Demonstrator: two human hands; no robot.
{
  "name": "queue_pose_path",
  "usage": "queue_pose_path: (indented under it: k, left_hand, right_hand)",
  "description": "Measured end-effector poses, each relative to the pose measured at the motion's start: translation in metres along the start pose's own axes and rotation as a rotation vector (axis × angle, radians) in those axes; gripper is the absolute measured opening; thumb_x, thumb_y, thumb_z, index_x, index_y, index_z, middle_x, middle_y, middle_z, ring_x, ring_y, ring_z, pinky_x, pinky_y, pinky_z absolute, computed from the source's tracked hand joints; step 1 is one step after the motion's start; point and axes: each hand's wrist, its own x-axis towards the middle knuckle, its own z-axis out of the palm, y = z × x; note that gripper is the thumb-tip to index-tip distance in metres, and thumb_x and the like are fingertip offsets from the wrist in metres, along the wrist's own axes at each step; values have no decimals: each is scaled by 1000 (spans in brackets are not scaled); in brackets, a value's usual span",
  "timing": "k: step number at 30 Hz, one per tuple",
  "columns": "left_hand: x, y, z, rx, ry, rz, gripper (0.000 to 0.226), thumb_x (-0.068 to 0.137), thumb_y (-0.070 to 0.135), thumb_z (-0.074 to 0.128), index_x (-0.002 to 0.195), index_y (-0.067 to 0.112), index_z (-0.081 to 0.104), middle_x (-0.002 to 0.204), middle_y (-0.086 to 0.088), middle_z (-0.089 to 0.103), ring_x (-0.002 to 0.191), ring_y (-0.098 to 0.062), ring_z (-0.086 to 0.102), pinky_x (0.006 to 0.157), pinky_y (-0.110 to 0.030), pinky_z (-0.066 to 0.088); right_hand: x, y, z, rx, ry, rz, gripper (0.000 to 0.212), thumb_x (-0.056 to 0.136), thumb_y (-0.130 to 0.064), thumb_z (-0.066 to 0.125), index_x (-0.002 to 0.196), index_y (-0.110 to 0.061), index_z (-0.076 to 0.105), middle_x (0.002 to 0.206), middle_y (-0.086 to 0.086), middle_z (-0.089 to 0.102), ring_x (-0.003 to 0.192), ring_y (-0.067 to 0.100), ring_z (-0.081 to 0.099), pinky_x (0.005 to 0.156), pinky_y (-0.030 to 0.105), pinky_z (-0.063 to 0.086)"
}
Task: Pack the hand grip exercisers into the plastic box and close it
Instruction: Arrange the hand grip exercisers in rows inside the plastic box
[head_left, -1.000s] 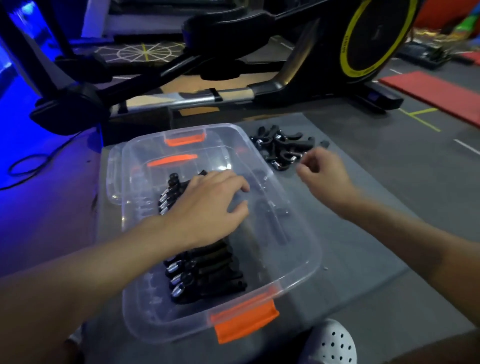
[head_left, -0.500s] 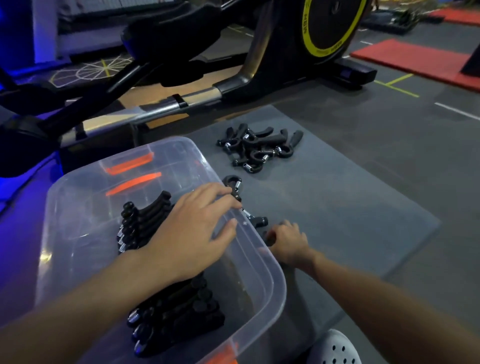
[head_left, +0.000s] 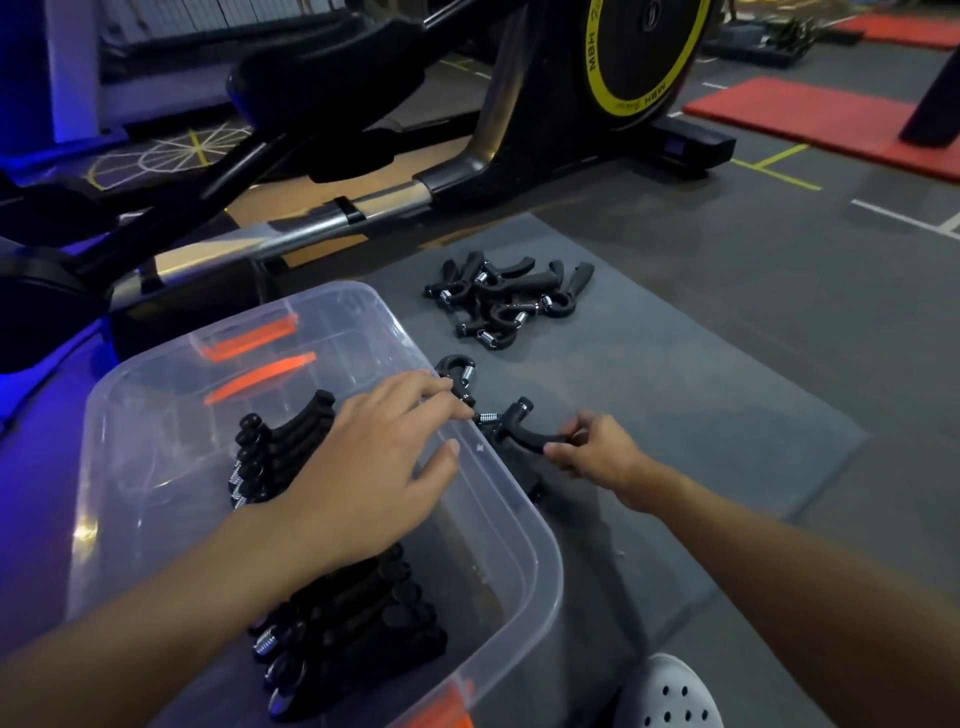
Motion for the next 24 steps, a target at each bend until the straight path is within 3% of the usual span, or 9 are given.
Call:
queue_pose_path:
  k: [2, 7, 10, 13, 16, 18, 24]
  left_hand:
    - [0, 2, -4, -12, -13, -13, 41, 92, 43, 33, 125, 35, 55, 133, 21, 43, 132, 4, 30, 107, -32, 24]
    - [2, 1, -23, -75, 37, -34, 33, 97, 33, 46, 129, 31, 52, 130, 20, 50, 123, 0, 42, 110, -36, 30]
    - [3, -3, -43, -151, 131, -54, 35, 95, 29, 53, 130, 29, 51, 130, 15, 51, 121, -7, 48, 106, -41, 39]
    - [-2, -4, -70, -221, 240, -72, 42, 92, 23, 60, 132, 27, 50, 131, 12, 52, 120, -5, 49, 105, -32, 40]
    - [-17, -7, -92, -285, 311, -97, 46, 89, 35, 64, 132, 33, 47, 123, 12, 55, 115, -2, 52, 98, -28, 43]
    - [-31, -10, -101, -317, 322, -129, 46, 87, 40, 65, 130, 36, 48, 118, 16, 56, 111, -2, 55, 93, -30, 47]
    - [-91, -19, -99, -418, 227, -236, 36, 82, 17, 75, 104, 42, 62, 97, 8, 66, 78, -6, 62, 70, -15, 49]
  right_hand:
    - [-4, -14, -9, -9, 55, -46, 25, 82, -5, 72, 77, -14, 50, 70, 15, 62, 55, 21, 55, 58, 33, 45]
    - [-25, -78, -45, -82, 189, -243, 20, 82, -8, 73, 89, -14, 54, 74, 8, 62, 59, 17, 57, 55, 25, 44]
    - [-51, -123, -64, -68, 200, -416, 21, 81, -8, 74, 85, -18, 56, 69, 2, 64, 61, 18, 58, 60, 30, 46]
    - [-83, -158, -69, -83, 181, -557, 22, 78, -9, 77, 84, -20, 59, 74, 4, 68, 66, 20, 59, 63, 39, 48]
    - [-118, -182, -56, -71, 64, -657, 23, 78, -8, 77, 83, -24, 61, 86, 14, 71, 77, 33, 66, 75, 51, 54]
    - [-136, -188, -40, -67, -40, -694, 25, 79, -3, 75, 84, -22, 61, 90, 17, 71, 85, 37, 67, 80, 51, 54]
    - [-159, -184, 14, -152, -327, -707, 22, 80, 0, 74, 88, -17, 62, 85, 18, 67, 75, 24, 64, 75, 45, 54]
